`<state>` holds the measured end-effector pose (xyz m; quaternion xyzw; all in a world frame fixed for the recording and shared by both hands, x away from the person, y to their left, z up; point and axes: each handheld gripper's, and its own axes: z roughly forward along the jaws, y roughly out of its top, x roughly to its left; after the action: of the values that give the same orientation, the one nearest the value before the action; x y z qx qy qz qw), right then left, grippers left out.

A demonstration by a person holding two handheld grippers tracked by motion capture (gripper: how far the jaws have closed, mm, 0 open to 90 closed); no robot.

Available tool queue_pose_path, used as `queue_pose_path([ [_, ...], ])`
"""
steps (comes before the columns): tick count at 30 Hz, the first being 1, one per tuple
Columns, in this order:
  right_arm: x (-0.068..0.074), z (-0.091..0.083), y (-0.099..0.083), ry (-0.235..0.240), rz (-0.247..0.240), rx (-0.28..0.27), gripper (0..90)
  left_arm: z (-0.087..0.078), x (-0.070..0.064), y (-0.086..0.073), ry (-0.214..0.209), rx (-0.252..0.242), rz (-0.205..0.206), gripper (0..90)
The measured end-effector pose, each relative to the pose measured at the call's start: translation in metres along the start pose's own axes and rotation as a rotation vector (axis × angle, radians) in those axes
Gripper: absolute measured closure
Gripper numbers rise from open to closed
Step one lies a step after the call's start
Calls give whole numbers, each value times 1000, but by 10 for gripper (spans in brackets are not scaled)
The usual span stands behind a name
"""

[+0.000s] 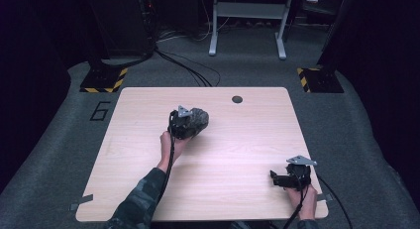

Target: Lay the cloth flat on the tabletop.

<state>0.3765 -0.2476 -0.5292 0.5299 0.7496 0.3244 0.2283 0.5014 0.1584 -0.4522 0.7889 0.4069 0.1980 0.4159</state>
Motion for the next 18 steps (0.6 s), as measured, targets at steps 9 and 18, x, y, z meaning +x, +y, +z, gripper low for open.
queue_pose_path([
  [9, 0, 0, 0, -1, 3, -1, 62, -36, -34, -4, -51, -10, 96, 682],
  [18, 0, 0, 0, -2, 1, -2, 63, -53, -84, -46, -88, 54, 141, 671],
])
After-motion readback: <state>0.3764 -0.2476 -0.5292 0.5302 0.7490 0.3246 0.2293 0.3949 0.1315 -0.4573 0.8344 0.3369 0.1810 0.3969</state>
